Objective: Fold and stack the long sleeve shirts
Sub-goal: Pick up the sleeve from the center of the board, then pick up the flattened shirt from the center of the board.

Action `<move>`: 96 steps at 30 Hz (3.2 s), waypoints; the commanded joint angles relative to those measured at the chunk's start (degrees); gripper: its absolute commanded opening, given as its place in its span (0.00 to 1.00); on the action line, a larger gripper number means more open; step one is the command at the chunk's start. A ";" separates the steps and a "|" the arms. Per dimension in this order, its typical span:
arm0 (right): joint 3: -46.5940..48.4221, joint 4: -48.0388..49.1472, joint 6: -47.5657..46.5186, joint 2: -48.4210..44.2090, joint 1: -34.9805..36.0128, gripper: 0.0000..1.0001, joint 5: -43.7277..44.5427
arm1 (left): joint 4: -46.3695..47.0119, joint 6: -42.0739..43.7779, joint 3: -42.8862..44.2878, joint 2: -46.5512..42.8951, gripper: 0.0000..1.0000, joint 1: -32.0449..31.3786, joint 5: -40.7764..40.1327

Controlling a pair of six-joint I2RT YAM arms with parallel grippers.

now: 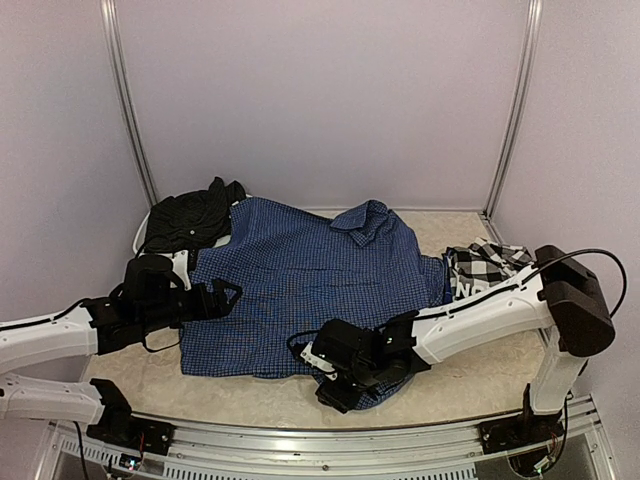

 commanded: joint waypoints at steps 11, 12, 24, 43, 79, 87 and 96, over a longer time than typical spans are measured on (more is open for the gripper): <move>-2.96 -4.13 -0.30 1.16 0.10 0.16 0.27 | -2.64 1.76 0.04 -1.48 0.97 -0.32 -1.56; -3.60 -4.21 -0.12 0.07 0.22 0.08 -0.43 | -2.68 1.90 0.07 -1.71 0.97 -0.32 -1.68; -10.89 -5.01 -0.97 -16.98 1.11 0.00 -18.59 | -5.62 4.29 3.06 -0.99 0.97 -0.39 -2.53; -13.38 -6.41 5.82 -36.20 -3.61 0.00 -7.59 | -5.86 1.93 0.27 -1.72 0.96 -4.58 1.20; -19.63 -1.32 8.24 -33.49 -19.35 0.00 -14.38 | -48.25 13.06 34.29 32.18 0.86 -23.46 -4.54; -20.08 -2.68 9.68 -35.61 -23.33 0.00 -14.27 | -52.17 18.94 35.56 38.60 0.81 -24.59 -0.22; -19.90 -13.89 16.56 -44.24 -27.12 0.00 -6.62 | -50.60 18.90 33.75 42.36 0.79 -24.62 0.18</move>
